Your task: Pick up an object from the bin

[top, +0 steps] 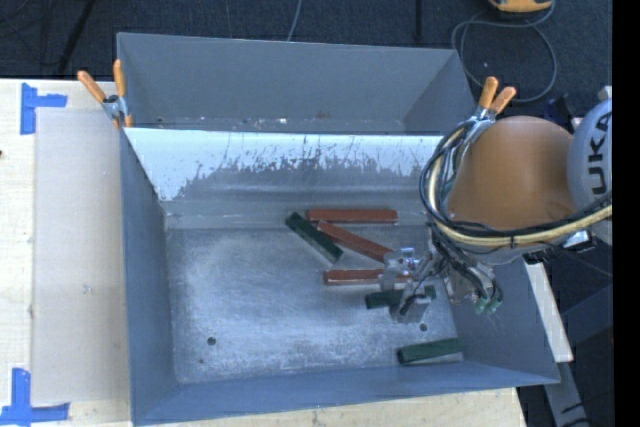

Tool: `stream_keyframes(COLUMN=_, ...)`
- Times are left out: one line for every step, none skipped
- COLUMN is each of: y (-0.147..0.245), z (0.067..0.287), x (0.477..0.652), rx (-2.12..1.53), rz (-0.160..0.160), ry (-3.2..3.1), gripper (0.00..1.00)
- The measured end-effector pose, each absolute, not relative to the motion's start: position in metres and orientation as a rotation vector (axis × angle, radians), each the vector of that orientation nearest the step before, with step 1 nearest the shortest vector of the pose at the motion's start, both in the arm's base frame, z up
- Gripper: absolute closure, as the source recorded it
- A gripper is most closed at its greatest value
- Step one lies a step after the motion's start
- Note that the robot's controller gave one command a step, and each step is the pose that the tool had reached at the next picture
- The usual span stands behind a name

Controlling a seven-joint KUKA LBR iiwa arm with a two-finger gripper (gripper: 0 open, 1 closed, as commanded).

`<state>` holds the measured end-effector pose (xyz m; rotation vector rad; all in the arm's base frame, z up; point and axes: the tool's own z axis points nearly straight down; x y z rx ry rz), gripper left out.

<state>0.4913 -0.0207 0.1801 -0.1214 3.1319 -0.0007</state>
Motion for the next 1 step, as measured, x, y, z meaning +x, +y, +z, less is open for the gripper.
stream_keyframes(y=-0.0205, z=0.1971, x=0.4923, rx=-0.111, rz=0.000, ry=3.137, gripper=1.00)
